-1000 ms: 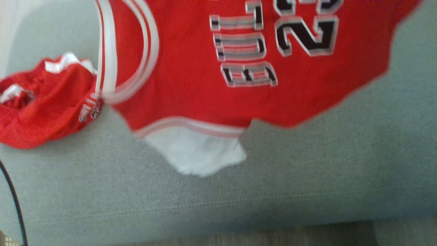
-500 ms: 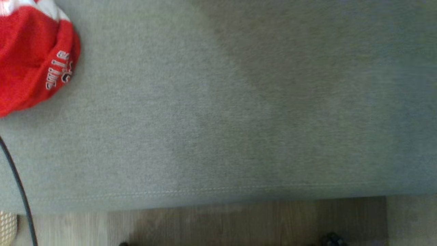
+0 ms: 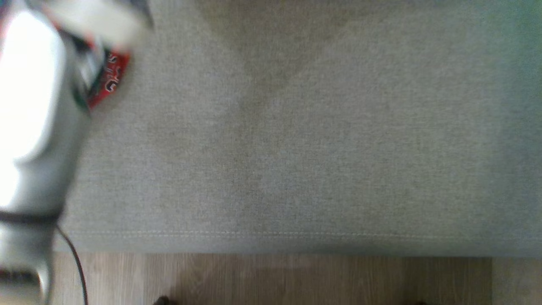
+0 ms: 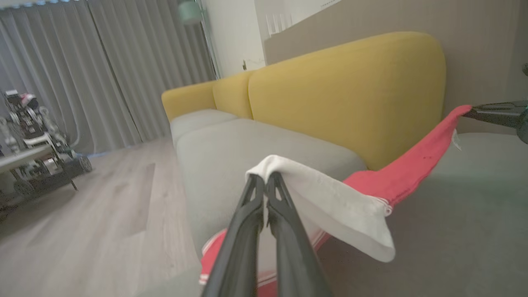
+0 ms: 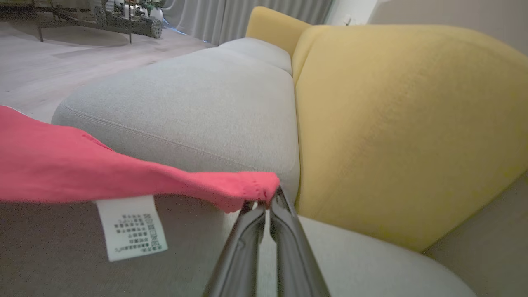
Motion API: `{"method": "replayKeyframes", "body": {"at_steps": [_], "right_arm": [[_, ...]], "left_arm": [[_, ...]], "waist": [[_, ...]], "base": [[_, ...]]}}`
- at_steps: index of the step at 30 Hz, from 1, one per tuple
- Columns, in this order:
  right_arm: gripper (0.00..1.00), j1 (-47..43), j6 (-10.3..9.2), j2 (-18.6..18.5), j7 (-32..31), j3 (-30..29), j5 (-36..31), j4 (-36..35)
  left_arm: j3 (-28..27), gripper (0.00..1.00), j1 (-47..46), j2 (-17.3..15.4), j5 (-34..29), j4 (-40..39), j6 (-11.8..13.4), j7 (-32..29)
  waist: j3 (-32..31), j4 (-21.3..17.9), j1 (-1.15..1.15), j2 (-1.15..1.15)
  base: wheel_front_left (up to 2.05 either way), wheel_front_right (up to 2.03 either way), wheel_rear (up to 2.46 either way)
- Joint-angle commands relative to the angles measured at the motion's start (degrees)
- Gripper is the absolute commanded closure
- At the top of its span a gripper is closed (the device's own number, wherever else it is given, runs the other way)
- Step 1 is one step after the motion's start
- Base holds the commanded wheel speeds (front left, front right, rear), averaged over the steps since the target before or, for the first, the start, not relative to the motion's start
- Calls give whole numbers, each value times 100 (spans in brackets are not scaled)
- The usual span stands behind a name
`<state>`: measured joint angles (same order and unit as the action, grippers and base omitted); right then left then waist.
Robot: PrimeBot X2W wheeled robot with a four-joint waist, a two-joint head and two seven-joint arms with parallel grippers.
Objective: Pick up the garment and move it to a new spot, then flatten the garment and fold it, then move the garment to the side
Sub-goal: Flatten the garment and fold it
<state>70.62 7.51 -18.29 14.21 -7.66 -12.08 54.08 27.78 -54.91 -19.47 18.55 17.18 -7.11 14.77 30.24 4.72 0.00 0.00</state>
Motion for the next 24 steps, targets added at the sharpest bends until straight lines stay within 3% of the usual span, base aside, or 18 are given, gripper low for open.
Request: {"method": "replayKeyframes", "body": {"at_steps": [1, 5, 6, 12, 19, 24], "right_arm": [[100, -200, -2, 14, 64, -54, 132, -170], [100, -1088, -2, 76, 75, -185, 470, -335], [100, -1088, -2, 76, 75, -185, 470, -335], [100, -2592, -2, 97, 77, -212, 542, -1247], [100, -4363, -2, 357, 17, -636, 501, -2245], [100, -5467, -2, 644, -462, -872, 601, -3299]], "left_arm": [[-214, 100, 320, -302, 116, -327, -16, 22], [-380, 100, 1746, -329, 311, -683, 15, 22], [-380, 100, 1746, -329, 311, -683, 15, 22], [-712, 100, 3451, -295, 731, -1019, 140, 22], [-799, 100, 4724, -35, 962, -1560, 350, 22], [-731, 100, 5358, -45, 1017, -2125, 604, -179]], "waist": [[-338, -47, 0, 0], [-796, -127, 0, 0], [-796, -127, 0, 0], [-1310, -240, 0, 0], [-1716, -260, 0, 0], [-1815, -278, 0, 0]], "base": [[0, 0, 0], [0, 0, 0], [0, 0, 0], [0, 0, 0], [0, 0, 0], [0, 0, 0]]}}
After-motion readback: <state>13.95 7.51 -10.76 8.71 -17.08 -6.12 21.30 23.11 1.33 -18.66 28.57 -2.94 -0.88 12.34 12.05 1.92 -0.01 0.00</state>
